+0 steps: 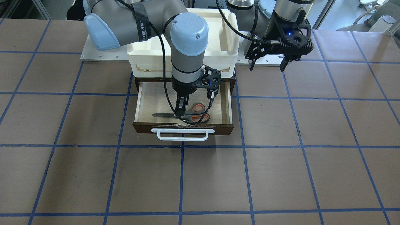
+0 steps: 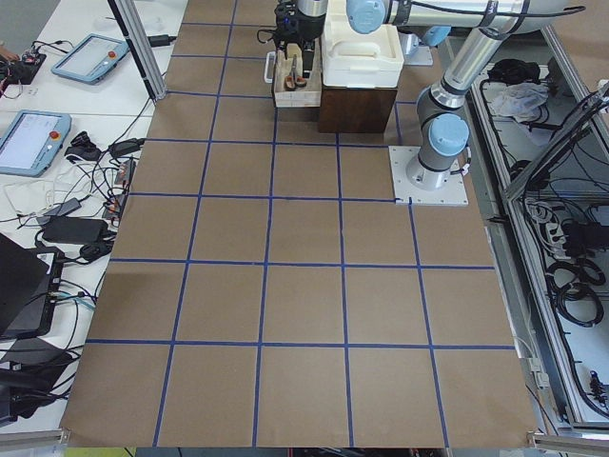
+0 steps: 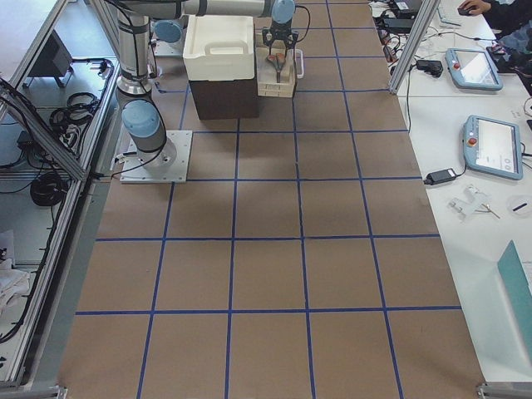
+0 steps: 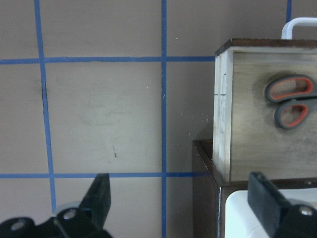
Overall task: Put scissors in drawer and close it
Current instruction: 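Lower the scissors into the drawer and open the right gripper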
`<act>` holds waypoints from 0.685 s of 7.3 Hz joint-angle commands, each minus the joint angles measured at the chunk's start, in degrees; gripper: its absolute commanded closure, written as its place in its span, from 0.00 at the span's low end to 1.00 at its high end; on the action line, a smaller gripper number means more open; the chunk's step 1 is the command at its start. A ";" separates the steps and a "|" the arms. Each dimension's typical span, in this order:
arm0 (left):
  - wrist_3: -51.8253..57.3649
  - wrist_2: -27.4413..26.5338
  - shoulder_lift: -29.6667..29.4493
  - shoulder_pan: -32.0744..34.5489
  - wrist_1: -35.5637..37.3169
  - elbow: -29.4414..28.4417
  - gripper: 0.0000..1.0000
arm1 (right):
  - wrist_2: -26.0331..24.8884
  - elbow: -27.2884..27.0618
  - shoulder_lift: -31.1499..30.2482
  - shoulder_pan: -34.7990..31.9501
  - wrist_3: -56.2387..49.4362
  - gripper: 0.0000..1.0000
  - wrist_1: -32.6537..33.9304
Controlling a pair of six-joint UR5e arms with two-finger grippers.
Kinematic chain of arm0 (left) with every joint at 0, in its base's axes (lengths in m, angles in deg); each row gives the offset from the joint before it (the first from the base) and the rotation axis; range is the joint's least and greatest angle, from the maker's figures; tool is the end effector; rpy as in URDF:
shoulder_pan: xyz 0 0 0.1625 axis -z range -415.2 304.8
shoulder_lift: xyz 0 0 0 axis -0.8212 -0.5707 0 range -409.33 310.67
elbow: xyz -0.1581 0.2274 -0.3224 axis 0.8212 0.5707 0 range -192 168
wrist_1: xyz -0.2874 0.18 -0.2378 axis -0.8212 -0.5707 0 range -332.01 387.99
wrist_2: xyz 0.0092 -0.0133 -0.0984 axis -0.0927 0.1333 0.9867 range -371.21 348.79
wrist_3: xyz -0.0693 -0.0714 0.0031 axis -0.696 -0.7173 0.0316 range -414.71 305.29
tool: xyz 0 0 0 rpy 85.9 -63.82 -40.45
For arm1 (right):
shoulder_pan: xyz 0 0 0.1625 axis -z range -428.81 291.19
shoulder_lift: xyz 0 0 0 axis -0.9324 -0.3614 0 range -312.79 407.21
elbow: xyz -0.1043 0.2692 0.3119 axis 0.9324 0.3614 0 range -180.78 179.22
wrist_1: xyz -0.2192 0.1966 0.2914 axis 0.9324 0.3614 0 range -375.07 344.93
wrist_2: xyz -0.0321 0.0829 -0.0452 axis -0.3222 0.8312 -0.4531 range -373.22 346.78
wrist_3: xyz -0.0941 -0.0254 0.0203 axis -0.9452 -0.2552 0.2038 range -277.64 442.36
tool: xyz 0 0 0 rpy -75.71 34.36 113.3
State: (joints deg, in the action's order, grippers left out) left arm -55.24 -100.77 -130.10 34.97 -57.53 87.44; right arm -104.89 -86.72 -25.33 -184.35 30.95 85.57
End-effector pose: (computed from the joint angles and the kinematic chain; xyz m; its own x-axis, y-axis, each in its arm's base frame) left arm -0.1354 -0.4304 0.4887 -0.9999 -0.0057 0.0084 -0.0063 0.9972 -0.0745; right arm 0.3779 -0.4887 0.3728 -0.2255 -0.9740 -0.0195 -0.9731 0.2243 0.0529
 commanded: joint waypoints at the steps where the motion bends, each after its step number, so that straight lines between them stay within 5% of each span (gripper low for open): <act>1: 0.00 0.00 0.00 0.00 0.00 0.06 0.00 | -0.52 0.59 -4.87 3.01 13.98 0.00 0.43; 5: 0.00 0.00 0.08 -0.17 0.00 0.06 0.00 | 0.09 0.68 -10.86 17.07 40.22 0.00 -2.53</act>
State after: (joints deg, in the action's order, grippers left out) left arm -55.24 -100.77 -130.02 34.87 -57.53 87.45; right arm -104.76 -86.03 -34.42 -171.06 64.82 85.45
